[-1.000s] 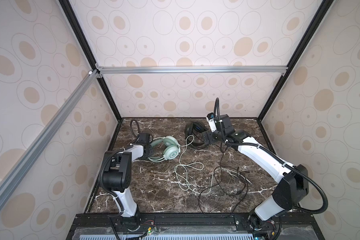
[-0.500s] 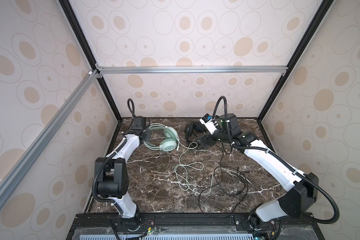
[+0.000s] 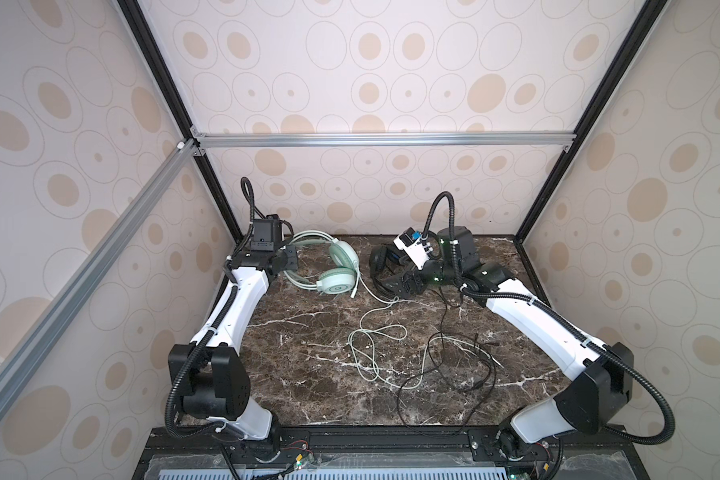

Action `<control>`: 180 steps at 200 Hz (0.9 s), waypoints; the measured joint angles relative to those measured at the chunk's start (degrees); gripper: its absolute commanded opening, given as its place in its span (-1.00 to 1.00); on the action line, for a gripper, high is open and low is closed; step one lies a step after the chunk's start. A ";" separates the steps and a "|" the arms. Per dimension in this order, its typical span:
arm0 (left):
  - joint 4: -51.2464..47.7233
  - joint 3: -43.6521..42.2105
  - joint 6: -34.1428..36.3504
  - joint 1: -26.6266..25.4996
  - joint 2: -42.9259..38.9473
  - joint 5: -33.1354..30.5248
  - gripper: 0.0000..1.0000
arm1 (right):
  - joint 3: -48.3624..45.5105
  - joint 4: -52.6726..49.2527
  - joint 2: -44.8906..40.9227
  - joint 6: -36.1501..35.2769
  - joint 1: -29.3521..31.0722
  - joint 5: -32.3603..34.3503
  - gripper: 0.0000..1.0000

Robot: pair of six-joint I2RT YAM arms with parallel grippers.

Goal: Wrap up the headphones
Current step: 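Lift the pale green headset off the table with the left gripper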

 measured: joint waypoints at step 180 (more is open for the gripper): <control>-2.14 5.73 -1.79 -0.42 -1.55 7.58 -1.00 | -15.04 11.65 0.87 10.97 -2.40 -10.71 0.95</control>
